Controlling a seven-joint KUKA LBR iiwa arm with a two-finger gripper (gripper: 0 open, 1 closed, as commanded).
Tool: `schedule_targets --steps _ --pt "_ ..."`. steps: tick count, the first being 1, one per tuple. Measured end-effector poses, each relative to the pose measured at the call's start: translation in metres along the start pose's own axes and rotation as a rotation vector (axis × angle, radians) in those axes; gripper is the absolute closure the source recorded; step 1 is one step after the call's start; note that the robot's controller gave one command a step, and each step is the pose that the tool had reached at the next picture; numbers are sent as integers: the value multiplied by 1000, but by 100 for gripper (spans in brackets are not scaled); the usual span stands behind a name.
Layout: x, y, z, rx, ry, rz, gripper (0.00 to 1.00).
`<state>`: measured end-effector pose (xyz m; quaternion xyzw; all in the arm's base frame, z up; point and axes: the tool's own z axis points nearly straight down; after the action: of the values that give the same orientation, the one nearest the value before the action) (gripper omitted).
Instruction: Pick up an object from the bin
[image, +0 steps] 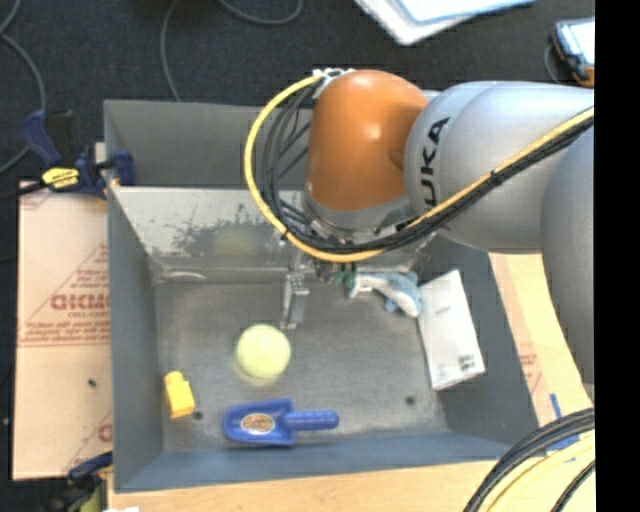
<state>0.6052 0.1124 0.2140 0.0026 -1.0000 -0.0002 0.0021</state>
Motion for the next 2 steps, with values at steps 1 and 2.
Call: schedule_targets --steps 1,2 --pt "-1 -1 -5 -1 -8 3 0" --pt "2 34 66 0 -7 -145 0"
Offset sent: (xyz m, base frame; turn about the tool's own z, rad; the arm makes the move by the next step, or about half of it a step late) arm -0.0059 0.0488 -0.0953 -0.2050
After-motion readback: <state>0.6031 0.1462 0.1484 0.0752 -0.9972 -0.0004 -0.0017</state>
